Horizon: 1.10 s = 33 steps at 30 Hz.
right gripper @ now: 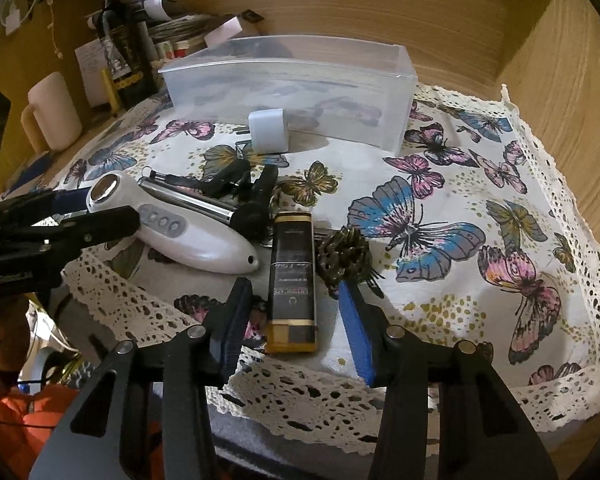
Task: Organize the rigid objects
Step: 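Grasp the white massager with the left tool while the right tool grasps the black-gold bottle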
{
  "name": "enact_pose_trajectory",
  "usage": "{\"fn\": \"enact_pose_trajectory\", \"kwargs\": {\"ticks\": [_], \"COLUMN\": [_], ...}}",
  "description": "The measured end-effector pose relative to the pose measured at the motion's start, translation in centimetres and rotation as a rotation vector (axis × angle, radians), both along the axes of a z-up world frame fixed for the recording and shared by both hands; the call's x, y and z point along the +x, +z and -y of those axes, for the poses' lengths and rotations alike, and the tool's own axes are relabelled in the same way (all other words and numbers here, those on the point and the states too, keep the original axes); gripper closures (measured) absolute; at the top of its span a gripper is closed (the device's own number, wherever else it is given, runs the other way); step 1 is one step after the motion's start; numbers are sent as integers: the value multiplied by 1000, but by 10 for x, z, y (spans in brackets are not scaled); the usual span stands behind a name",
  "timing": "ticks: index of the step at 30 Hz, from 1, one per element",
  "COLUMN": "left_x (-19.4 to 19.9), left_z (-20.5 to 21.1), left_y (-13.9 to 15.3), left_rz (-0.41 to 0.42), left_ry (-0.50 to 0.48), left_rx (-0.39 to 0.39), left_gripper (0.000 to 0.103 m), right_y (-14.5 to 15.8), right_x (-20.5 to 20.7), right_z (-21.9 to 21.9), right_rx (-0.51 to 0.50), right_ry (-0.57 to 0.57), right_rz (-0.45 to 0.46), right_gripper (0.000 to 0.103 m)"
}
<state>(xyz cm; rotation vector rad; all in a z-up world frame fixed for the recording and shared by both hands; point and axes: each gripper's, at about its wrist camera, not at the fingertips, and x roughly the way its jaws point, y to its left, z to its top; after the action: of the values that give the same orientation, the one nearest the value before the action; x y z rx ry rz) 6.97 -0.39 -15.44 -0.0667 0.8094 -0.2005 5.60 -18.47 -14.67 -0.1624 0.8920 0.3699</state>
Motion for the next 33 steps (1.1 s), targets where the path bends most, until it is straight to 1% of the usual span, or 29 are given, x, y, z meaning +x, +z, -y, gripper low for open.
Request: {"fn": "enact_pose_trajectory", "kwargs": {"ticks": [2,4,6,9,11,12,14,15,16,19,21,24,27,28,29,31,33], "left_x": [0,5,12,24,31,34,37,38,37,34,29,19,14,12,10,9,3], "left_z": [-3,-2,4,21,34,39,45,47,47,43,40,32,24,23,22,22,18], "left_y": [11,21,28,35,32,29,23,19,17,10,7,6,4,3,1,-5,-5], "left_rz": [24,19,-14,-58,-79,-85,-97,-113,-116,-144,-179,-180,-195,-196,-200,-212,-186], "left_ry": [-24,-64,-135,-284,-335,-349,-373,-387,-387,-389,-400,-373,-353,-351,-347,-337,-320], "left_rx": [26,56,70,84,117,139,167,169,173,172,148,166,135,136,140,152,140], "left_gripper": [29,14,13,13,13,14,24,35,40,45,46,46,45,45,45,40,40], "right_y": [0,0,0,0,1,1,2,3,3,3,3,2,2,2,2,2,1], "right_x": [2,3,3,3,3,3,2,2,3,5,6,5,4,4,3,2,2], "right_z": [0,1,1,2,3,4,7,9,11,14,14,13,12,11,11,9,7], "right_rx": [5,13,18,19,15,11,8,8,11,19,18,13,17,19,21,24,25], "right_ry": [3,3,1,1,-2,-5,-15,-21,-24,-29,-26,-19,-15,-15,-15,-12,-7], "right_rz": [-2,-5,-7,-10,-10,-10,-7,-8,-9,-14,-16,-12,-10,-10,-10,-9,-8], "right_gripper": [61,61,61,61,61,61,61,61,61,61,61,61,61,61,61,61,61]}}
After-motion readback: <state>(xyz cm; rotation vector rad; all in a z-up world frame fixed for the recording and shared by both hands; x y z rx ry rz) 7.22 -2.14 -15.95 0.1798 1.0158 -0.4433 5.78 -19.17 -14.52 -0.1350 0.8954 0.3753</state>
